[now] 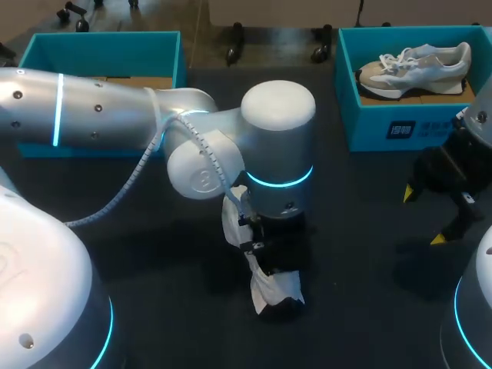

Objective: Take the shoe out of the shoebox, open the shoe tongue, remove and reinsert the insole, then place the shoe into the shoebox

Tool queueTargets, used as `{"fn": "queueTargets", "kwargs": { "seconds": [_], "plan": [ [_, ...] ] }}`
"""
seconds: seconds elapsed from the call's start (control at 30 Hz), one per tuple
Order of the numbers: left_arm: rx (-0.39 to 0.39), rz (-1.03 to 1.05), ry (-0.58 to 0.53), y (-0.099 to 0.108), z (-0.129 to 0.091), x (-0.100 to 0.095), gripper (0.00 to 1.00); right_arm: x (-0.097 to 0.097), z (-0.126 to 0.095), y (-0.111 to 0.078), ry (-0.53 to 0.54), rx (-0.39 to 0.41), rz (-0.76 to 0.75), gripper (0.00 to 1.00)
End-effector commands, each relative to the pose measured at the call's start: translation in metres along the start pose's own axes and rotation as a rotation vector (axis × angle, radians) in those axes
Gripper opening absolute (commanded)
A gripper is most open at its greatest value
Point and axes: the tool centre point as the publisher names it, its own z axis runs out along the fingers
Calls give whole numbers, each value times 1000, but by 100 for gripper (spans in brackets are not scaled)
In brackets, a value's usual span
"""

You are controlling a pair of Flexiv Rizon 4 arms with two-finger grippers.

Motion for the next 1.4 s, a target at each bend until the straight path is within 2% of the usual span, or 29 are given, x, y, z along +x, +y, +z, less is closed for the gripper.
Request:
{"fn": "queueTargets", "kwargs": {
  "seconds": [0.03, 0.33, 0.47, 0.73, 0.93, 1.27, 1.4],
  "plan": [
    [-8, 6, -7, -4, -11, 8, 0, 1, 1, 0, -2, 4, 0, 100],
    [-15, -16, -10, -10, -23, 24, 0, 1, 1, 0, -2, 4, 0, 100],
    [7, -17, 37, -15, -24, 28, 0, 1, 1, 0, -2, 4, 0, 100],
    [-27, -11, 91, -17, -29, 34, 0, 1, 1, 0, -2, 4, 0, 100],
    [-29, -52, 17, -7, -32, 30, 0, 1, 1, 0, -2, 4, 0, 100],
    [-114, -96, 12, 11, -36, 12, 0, 1, 1, 0, -2, 4, 0, 100],
    [-120, -120, 12, 20, -38, 8, 0, 1, 1, 0, -2, 4, 0, 100]
  ]
}}
